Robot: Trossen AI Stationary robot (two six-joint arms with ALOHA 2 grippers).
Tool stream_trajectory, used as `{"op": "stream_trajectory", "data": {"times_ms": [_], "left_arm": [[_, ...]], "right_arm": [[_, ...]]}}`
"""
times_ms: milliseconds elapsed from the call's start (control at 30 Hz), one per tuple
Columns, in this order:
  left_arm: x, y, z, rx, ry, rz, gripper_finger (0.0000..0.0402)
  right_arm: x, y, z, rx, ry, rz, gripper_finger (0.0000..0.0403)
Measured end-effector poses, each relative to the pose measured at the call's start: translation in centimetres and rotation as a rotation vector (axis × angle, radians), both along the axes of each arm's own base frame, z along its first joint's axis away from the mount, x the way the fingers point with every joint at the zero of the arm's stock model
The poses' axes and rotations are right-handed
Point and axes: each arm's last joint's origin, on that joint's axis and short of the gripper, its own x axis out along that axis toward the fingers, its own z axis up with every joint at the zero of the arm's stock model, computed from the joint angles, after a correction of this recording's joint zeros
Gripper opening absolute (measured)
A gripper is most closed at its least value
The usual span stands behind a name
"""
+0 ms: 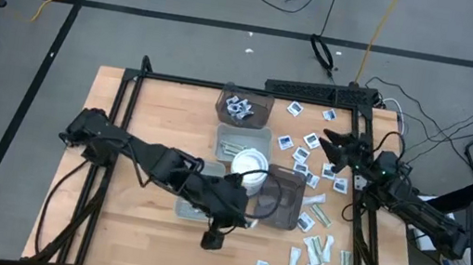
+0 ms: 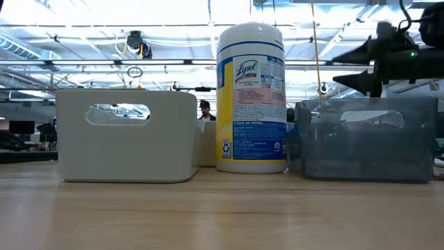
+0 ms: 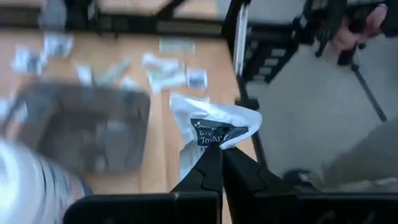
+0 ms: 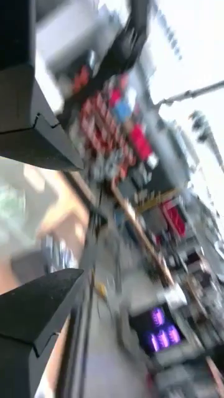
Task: Pick & Place First Aid Supplies
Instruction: Put the towelette pack into the bottom transparent black bin
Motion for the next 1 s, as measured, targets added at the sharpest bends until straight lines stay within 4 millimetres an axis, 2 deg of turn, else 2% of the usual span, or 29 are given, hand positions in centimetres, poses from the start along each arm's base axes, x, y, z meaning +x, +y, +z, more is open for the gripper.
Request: {"op": "stream_trajectory", "data": {"times_ms": [133, 300, 367, 633, 733, 867, 1000], "left_arm": [[1.0, -0.2, -0.1, -0.032, -0.143, 0.002, 0.0001], [1.2, -1.0, -2.8, -0.098, -0.292, -0.005, 0.0001], [0.4, -1.8, -3.9, -0.117, -0.327, -0.014, 0.0001], [-1.0, -4.2, -8.2, -0.169, -0.470, 0.050, 0.0001], [-1.7, -4.6, -9.5, -0.165, -0.500, 0.080, 0.0001], [-2.4, -4.7, -10.9, -0.176, -0.561, 0.100, 0.0001], [-2.9, -4.5, -12.0, -0.195, -0.577, 0.115, 0.0000]], "right_arm": [[0.2, 0.4, 0.8, 0.060, -0.115, 0.157, 0.0263], [0.3, 1.1, 1.6, 0.084, -0.202, 0.306, 0.0263], [0.4, 1.2, 1.8, 0.092, -0.222, 0.326, 0.0263], [1.0, 2.2, 1.6, 0.172, -0.209, 0.486, 0.0263], [1.8, 2.8, 1.2, 0.202, -0.112, 0.511, 0.0263], [2.6, 4.1, 3.2, 0.090, -0.071, 0.556, 0.0263], [4.2, 5.7, 4.3, 0.034, 0.024, 0.606, 0.0263]]}}
